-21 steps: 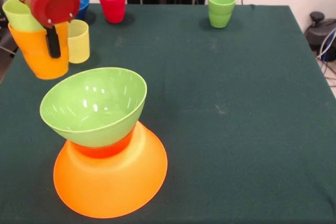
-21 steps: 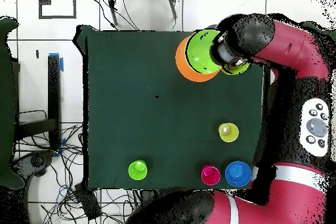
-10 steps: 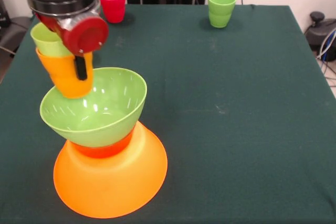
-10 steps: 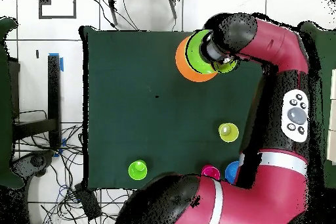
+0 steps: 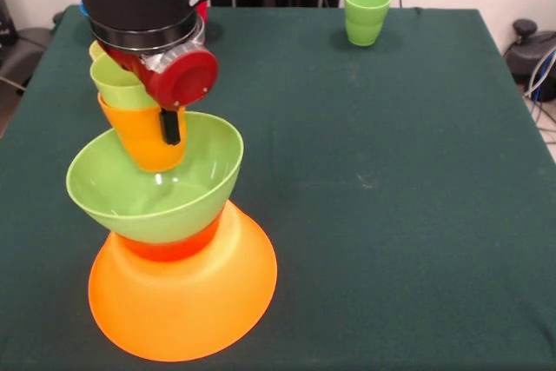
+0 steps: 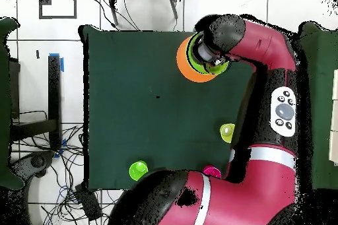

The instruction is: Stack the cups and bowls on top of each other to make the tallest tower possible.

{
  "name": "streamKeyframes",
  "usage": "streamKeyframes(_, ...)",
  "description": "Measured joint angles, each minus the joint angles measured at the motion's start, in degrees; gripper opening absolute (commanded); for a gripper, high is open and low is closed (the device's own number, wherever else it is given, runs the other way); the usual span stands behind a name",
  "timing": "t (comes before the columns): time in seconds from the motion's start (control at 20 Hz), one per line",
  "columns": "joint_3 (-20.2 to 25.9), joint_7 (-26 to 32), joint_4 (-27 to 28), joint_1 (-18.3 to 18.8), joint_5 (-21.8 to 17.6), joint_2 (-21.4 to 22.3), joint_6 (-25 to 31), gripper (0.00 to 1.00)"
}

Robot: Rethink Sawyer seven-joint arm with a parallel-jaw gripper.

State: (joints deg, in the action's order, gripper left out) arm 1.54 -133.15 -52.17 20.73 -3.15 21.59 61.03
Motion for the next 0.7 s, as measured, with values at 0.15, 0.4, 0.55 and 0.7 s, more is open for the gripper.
streamKeyframes(0.15, -0.6, 0.0, 0.0, -0.3, 0.7, -0.3, 0.0, 0.0)
streamKeyframes(0.4, -1.3, 0.0, 0.0, -0.4, 1.9, -0.7, -0.2, 0.0)
streamKeyframes(0.55, -1.8, 0.0, 0.0, -0.4, 2.3, -0.9, -0.8, 0.0)
streamKeyframes(0.7, -2.0, 0.0, 0.2, -0.4, 2.5, -1.1, -1.5, 0.0)
